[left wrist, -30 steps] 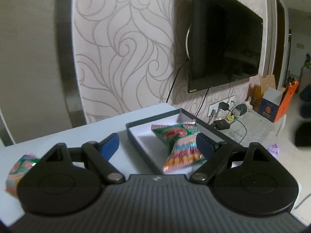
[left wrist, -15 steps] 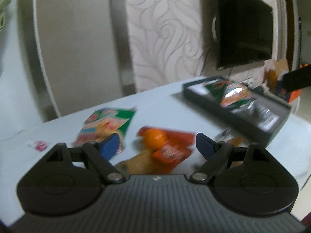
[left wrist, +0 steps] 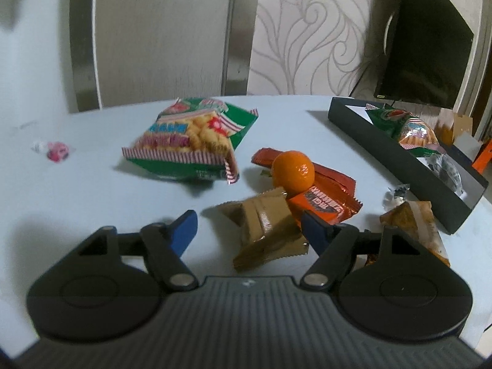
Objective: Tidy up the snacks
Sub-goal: 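Move both tools back to the table toward the tan cake and chocolate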
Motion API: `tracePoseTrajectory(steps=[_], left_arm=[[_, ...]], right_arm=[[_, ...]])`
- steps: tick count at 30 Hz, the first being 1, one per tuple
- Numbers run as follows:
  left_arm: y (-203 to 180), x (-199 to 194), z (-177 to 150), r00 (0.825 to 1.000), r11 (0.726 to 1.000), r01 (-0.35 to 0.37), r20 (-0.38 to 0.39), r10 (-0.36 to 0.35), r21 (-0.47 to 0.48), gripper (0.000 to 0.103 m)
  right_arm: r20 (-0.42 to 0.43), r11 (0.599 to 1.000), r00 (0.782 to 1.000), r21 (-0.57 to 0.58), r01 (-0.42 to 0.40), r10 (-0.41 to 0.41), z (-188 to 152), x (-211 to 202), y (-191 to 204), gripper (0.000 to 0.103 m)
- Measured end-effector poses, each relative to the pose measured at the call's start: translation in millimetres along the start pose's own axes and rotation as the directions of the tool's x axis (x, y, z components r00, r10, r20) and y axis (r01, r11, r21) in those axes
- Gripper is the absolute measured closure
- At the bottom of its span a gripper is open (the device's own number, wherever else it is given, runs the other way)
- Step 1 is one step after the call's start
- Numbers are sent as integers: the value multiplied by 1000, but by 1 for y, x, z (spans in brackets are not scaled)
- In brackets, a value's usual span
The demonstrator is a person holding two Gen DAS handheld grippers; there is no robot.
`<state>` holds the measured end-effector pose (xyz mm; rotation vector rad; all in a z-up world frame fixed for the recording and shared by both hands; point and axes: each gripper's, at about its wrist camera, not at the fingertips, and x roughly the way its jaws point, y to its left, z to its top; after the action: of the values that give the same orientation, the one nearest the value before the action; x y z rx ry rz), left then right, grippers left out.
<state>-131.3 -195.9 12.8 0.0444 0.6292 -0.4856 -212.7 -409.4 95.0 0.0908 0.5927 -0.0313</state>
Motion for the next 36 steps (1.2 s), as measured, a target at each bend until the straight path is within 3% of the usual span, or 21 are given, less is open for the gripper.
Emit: tracePoseTrajectory(steps=[2, 5, 10, 22, 28, 36], left_arm=[[2, 4, 0, 1000, 1000, 8, -5, -8, -13, 27], [3, 8, 2, 1000, 999, 16, -15, -16, -35, 32], [2, 9, 4, 999, 999, 36, -22, -37, -13, 57], [25, -13, -5, 999, 1000, -18, -29, 17, -11, 58], [45, -27, -14, 999, 998, -44, -29, 43, -41, 58], [53, -31, -13, 997, 998, -60, -42, 60, -21, 54]], right_arm=[[-8, 1000, 1000, -3, 2, -2, -1, 1, 2, 21], [-29, 1000, 1000, -19, -8, 7, -2, 5, 7, 34], [-66, 999, 997, -27, -33, 31, -4, 15, 13, 42], [-88, 999, 996, -16, -28, 27, -9, 37, 14, 43], [-133, 997, 989, -28, -72, 68, -17, 63, 27, 45], [-213, 989, 967, -20, -145, 138, -33, 110, 50, 58]])
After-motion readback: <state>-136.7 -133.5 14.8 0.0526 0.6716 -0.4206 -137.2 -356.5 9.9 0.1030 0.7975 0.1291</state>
